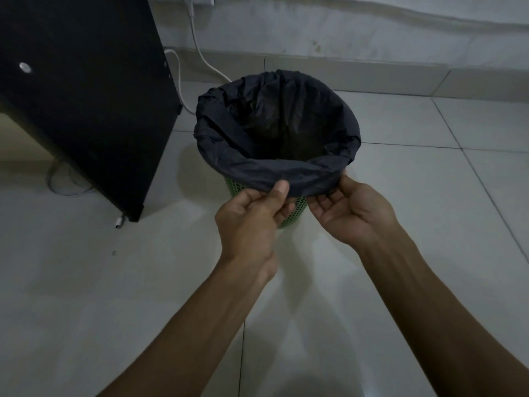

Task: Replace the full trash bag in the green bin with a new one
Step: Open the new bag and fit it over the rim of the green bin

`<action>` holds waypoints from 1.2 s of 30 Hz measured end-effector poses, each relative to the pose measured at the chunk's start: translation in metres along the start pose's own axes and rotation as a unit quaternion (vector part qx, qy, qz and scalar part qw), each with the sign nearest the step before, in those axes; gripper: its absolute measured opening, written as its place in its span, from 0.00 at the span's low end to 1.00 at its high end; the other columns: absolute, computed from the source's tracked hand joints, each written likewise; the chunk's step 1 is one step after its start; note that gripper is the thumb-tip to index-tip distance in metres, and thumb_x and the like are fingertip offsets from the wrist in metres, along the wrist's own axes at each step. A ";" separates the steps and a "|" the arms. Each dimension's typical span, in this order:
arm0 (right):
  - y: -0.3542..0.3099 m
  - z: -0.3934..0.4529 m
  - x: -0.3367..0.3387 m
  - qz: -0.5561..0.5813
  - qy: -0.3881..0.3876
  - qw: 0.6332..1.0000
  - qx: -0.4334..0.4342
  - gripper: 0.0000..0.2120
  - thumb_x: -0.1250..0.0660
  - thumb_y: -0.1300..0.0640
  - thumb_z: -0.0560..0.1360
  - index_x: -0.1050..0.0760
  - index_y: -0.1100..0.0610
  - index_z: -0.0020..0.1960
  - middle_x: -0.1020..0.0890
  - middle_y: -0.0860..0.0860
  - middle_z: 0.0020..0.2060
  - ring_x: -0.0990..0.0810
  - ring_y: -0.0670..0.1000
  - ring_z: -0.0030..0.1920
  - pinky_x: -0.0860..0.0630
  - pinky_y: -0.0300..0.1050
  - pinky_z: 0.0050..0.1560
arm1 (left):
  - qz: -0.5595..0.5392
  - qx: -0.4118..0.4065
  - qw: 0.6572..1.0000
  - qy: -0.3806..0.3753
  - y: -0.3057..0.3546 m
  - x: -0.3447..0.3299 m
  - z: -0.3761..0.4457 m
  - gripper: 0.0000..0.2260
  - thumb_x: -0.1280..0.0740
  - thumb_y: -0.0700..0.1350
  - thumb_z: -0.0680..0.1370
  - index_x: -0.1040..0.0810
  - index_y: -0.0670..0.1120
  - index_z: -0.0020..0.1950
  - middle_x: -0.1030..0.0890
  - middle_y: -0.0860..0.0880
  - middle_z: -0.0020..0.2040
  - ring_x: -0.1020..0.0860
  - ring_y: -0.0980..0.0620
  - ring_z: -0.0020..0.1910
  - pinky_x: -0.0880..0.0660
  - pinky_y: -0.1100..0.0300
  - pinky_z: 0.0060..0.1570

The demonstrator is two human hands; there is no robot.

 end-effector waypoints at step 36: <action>-0.002 -0.035 -0.010 -0.112 0.070 0.991 0.024 0.11 0.26 0.55 0.71 0.23 0.60 0.48 0.20 0.54 0.36 0.20 0.52 0.40 0.18 0.47 0.46 | 0.009 0.070 0.997 0.007 0.021 0.004 0.018 0.07 0.33 0.32 0.75 0.21 0.40 0.50 0.16 0.42 0.45 0.18 0.47 0.40 0.18 0.57 0.38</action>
Point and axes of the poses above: each hand's wrist, its own z-axis towards the middle knuckle, its own x-axis out of the back of the hand, y = z × x, the point moved 10 cm from there along z, towards the middle knuckle
